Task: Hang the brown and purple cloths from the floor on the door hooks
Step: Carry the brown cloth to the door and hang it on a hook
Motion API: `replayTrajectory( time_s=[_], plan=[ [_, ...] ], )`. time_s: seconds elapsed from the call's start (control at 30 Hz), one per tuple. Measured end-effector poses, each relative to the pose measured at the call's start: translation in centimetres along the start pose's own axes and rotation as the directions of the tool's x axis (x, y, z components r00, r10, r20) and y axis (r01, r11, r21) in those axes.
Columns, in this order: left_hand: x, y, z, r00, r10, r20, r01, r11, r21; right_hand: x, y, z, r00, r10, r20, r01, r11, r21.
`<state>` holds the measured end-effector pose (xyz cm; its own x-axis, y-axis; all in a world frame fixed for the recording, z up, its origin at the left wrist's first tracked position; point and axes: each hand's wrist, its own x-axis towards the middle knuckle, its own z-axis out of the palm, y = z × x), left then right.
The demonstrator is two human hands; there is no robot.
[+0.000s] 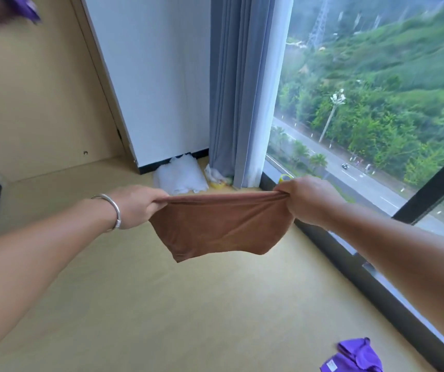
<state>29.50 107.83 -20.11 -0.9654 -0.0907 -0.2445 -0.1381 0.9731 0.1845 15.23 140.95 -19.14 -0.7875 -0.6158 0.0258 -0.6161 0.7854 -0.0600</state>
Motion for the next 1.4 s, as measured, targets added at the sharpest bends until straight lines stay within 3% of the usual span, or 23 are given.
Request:
replayTrajectory(
  time_s=[0.27, 0.4, 0.53, 0.67, 1.07, 1.4],
  plan=[
    [-6.6, 1.6, -16.5, 0.978, -0.068, -0.200, 0.071, 0.997, 0.008, 0.2, -2.9, -16.7, 0.969, -0.040, -0.245, 0.041, 0.999, -0.001],
    [-10.9, 2.3, -22.6, 0.960, -0.087, -0.267, 0.120, 0.987, 0.107, -1.0, -4.6, -23.1, 0.943, -0.105, -0.316, 0.105, 0.994, -0.018],
    [-15.7, 2.6, -27.4, 0.931, -0.116, -0.347, 0.177, 0.973, 0.150, -1.6, -6.9, -28.4, 0.928, -0.172, -0.330, 0.158, 0.985, -0.069],
    [-19.8, 2.1, -30.8, 0.908, -0.144, -0.394, 0.235, 0.953, 0.192, -1.9, -10.3, -32.2, 0.919, -0.250, -0.305, 0.183, 0.956, -0.231],
    [-27.7, -5.2, -34.0, 0.825, -0.270, -0.497, 0.403, 0.897, 0.181, 0.8, -20.3, -36.1, 0.857, -0.381, -0.347, 0.235, 0.888, -0.395],
    [-27.4, -10.5, -33.6, 0.790, -0.315, -0.526, 0.466, 0.866, 0.181, 6.4, -25.5, -34.6, 0.825, -0.438, -0.356, 0.277, 0.863, -0.422]
  ],
)
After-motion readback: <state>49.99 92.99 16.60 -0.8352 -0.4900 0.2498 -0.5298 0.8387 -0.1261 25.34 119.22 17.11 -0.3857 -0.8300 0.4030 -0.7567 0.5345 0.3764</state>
